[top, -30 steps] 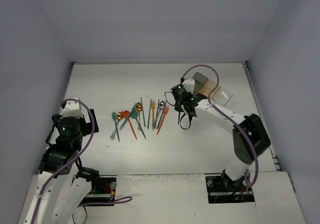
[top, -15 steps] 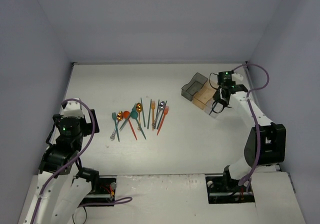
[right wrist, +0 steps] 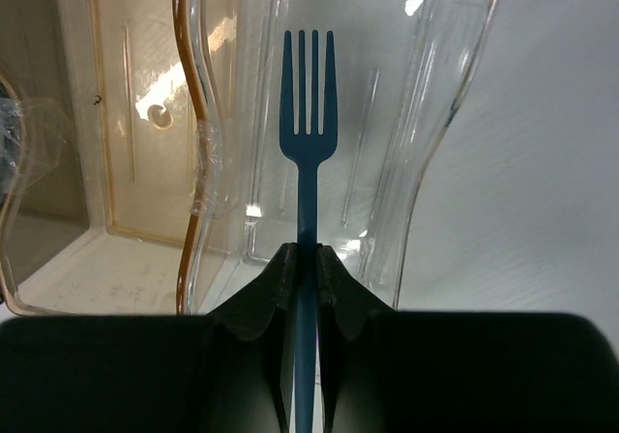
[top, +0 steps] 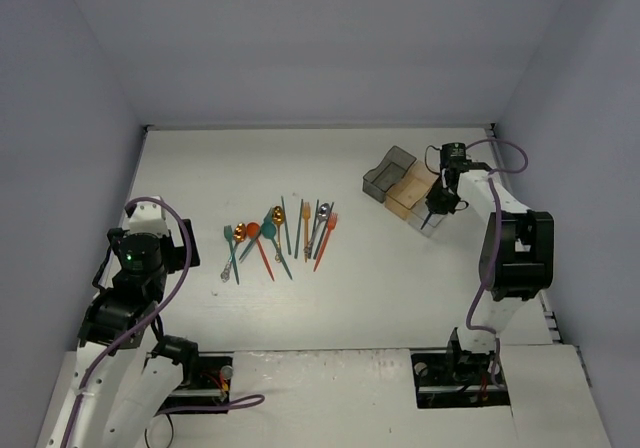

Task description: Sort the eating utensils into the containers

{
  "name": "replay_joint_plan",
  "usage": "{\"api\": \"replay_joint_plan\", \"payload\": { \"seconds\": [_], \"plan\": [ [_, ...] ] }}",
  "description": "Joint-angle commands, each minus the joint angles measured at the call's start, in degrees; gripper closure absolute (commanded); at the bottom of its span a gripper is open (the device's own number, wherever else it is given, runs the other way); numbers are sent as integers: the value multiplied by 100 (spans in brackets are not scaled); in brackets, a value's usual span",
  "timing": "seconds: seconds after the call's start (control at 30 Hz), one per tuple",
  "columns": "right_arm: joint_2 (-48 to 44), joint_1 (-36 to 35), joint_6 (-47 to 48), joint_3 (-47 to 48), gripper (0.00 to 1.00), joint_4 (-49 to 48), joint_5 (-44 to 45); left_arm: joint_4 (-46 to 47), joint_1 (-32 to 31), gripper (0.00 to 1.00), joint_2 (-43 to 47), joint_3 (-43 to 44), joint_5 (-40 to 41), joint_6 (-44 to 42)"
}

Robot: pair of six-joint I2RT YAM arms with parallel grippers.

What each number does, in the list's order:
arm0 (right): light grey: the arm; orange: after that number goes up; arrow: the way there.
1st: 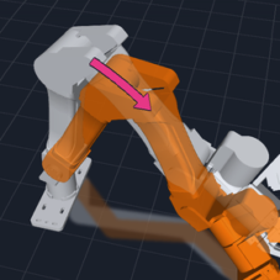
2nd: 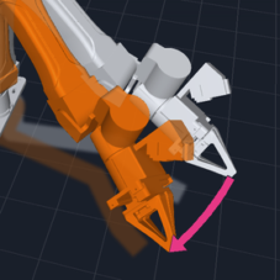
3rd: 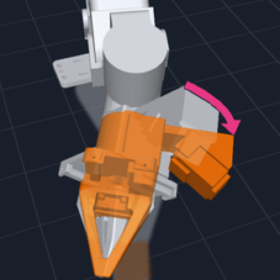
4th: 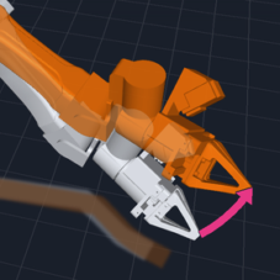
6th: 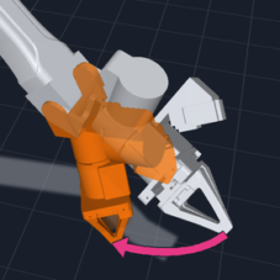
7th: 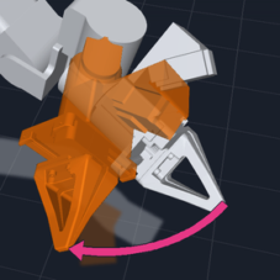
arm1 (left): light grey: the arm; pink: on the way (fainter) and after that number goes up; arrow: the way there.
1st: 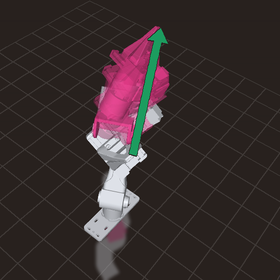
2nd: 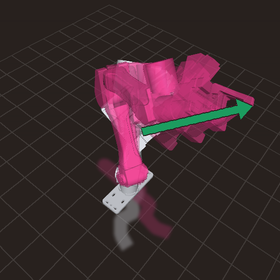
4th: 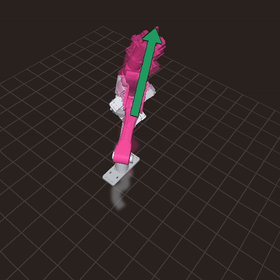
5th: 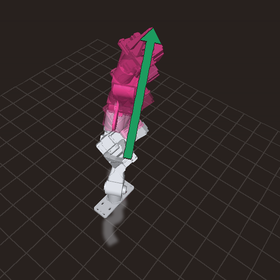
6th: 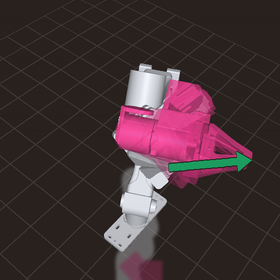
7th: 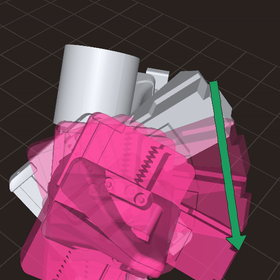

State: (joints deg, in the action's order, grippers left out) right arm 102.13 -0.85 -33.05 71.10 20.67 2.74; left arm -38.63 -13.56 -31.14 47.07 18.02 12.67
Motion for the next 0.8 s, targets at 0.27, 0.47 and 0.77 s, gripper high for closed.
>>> {"api": "replay_joint_plan", "payload": {
  "seconds": [0.27,0.47,0.77],
  "plan": [
    [214,65,-138,379,89,42,449,389,-32,5,-125,37,-33,43],
    [263,58,-139,570,89,42,675,388,-32,5,-112,30,-31,43],
    [-674,-171,130,678,66,60,888,388,-32,5,-144,39,-27,43]
  ]
}}
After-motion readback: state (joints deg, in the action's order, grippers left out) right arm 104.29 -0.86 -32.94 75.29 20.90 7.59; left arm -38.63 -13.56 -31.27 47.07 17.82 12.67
